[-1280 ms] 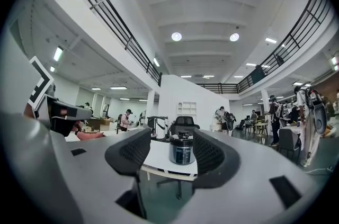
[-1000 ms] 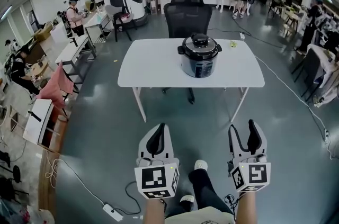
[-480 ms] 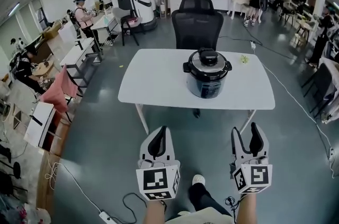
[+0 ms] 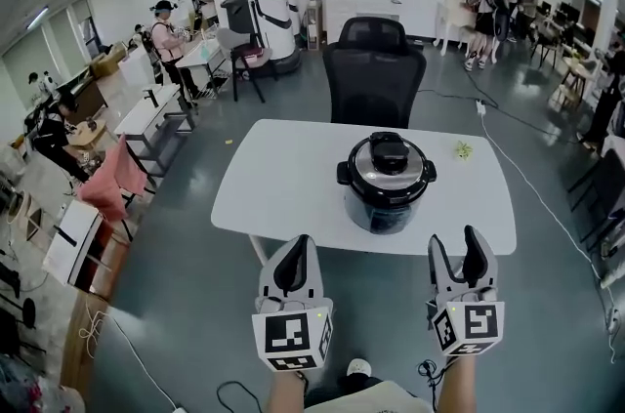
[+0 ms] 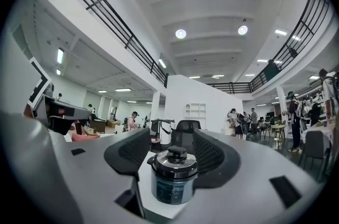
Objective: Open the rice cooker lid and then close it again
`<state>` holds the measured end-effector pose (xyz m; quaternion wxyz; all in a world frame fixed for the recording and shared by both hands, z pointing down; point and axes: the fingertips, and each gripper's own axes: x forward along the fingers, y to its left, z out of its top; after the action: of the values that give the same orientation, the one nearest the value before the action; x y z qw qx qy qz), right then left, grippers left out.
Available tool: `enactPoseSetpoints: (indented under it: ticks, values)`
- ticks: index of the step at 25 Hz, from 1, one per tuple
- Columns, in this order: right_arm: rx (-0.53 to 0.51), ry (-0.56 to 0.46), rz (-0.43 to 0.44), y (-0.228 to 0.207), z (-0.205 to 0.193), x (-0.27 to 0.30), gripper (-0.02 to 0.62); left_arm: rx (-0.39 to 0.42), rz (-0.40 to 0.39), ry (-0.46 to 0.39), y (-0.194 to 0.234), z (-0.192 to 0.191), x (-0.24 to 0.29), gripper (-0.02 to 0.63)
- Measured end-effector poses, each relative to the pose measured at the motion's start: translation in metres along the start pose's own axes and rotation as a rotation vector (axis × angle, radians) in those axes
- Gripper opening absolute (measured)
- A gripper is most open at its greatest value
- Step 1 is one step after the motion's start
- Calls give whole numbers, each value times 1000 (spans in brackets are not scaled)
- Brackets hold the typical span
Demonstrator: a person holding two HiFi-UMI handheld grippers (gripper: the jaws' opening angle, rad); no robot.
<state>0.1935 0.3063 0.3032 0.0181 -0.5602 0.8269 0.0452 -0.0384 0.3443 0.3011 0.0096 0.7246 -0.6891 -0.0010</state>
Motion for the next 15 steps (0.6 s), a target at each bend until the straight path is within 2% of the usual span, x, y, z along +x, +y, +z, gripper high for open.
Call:
enactPoseSetpoints:
  ticks: [7,15]
  values:
    - [-11,24,27,-23,-20,73,272,-4,28,17,11,-10,69,14]
    - [-28,71,38,-45,-48,179,272,-16,16,53,32,-27,181,14]
